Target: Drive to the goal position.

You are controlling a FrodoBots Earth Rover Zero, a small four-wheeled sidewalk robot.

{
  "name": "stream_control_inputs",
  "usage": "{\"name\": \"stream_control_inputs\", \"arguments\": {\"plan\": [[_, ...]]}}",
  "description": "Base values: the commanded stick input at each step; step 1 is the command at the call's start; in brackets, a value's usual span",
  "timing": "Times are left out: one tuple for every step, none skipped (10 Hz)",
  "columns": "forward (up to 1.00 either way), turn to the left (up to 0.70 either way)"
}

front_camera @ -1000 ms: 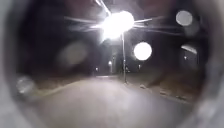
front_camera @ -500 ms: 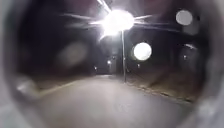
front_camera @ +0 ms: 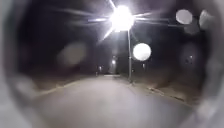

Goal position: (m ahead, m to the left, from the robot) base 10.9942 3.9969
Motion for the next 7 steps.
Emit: {"name": "stream_control_inputs", "arguments": {"plan": [[0.85,0.08],[0.85,0.08],[0.85,0.07],[0.85,0.03],[0.85,0.04],[0.85,0.11],[0.85,0.11]]}}
